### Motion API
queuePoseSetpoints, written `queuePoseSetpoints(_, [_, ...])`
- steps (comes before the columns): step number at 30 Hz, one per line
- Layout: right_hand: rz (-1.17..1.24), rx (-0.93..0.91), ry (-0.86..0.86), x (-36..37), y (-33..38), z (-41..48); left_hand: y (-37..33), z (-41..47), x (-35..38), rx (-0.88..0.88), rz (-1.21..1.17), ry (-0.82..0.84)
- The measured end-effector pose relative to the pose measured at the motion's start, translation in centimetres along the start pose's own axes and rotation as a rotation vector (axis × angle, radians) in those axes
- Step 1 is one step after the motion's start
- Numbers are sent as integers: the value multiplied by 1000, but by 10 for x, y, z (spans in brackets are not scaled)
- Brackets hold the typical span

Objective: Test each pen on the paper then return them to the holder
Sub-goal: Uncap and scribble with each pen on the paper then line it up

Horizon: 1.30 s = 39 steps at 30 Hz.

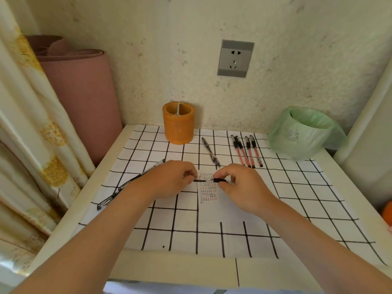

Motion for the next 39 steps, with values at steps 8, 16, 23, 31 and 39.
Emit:
queuePoseSetpoints(8, [-43,-118,58,7,2,1,-12,-5,0,30,-5,21])
queuePoseSetpoints(16, [-312,-329,90,9,9,-10,-30,-9,7,-21,-349,146])
queuePoseSetpoints(23, [-478,-336,7,13,16,-11,-39,-15,14,-25,-381,269])
queuePoseSetpoints(31, [-205,-274,86,10,15,-10,-41,-6,-13,-110,-240,175])
queuePoseSetpoints(39, [67,-105,-117,-22,-9,-1,-68,20,-16,-81,-443,-243])
Point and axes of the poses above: each hand's wrist, its own z-axis towards the middle knuckle, its own x-axis out of the palm, y = z × x, the point moved 2 cm from there along z, towards the middle knuckle, and after that the axes turned 2 degrees about -y, right-handed, at the moved point
